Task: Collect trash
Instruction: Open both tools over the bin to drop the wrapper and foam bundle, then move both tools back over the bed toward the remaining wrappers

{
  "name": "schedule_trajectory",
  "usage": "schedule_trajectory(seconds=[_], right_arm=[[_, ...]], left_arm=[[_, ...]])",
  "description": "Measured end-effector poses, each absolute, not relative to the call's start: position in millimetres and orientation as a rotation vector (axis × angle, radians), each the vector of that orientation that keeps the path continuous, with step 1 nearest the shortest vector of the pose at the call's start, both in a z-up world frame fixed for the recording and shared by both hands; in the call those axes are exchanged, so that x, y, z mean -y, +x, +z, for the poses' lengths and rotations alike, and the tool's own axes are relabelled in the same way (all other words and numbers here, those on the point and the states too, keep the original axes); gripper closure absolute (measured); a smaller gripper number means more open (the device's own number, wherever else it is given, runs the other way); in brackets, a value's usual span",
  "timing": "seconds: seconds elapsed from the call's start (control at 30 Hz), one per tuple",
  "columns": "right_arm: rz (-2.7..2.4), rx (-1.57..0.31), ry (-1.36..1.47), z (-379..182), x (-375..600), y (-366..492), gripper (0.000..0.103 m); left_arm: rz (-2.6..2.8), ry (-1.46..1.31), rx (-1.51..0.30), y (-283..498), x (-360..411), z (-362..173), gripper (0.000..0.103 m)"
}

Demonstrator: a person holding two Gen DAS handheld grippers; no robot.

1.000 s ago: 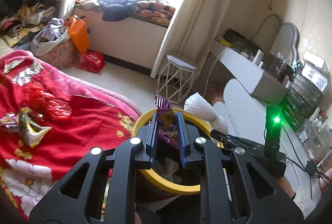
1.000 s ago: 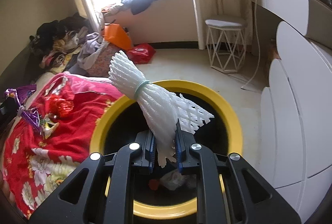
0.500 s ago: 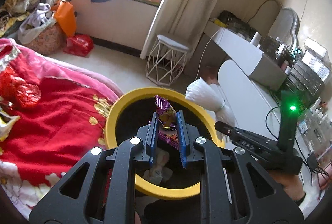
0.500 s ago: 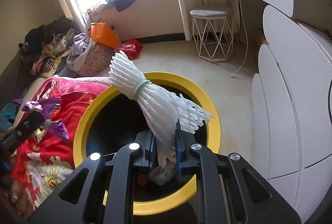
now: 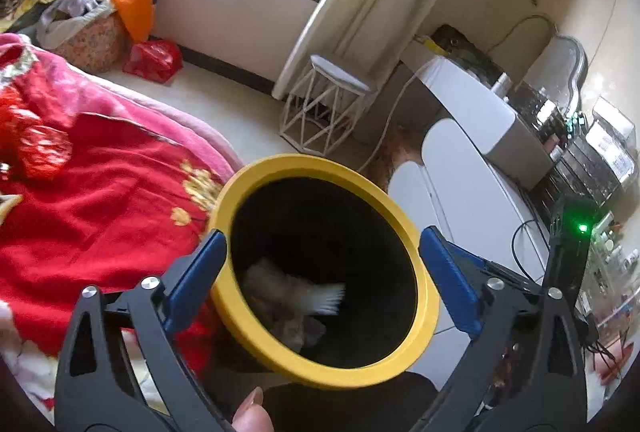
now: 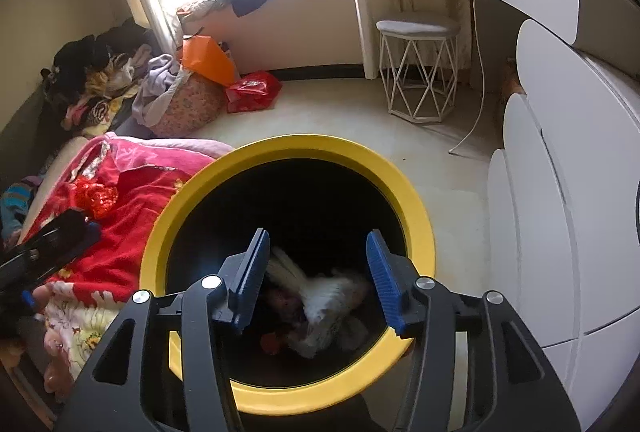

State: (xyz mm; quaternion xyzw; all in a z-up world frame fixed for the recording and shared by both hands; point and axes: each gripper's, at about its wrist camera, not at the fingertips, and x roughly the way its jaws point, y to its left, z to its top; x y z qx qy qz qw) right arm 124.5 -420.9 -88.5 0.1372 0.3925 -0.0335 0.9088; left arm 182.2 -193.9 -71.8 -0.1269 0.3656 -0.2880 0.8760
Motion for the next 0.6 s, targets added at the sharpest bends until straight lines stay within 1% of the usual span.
schedule_trajectory(seconds=[0.2,0.27,0.6], right_arm=[[-0.066,-0.753,0.242,-76,410,121,0.041],[-0.058,-0.739,0.227,-72,403,120,0.040],[0.017,-0.691,0.172,-54,366,119,0.038]], left_arm=[[-0.515,-0.250,-0.739,170,169,-65,0.011],[-0.487,-0.249,-0.724,164,159,-62,0.011],[-0.346,-0.216,-0.650,149,115,-46,0.011]])
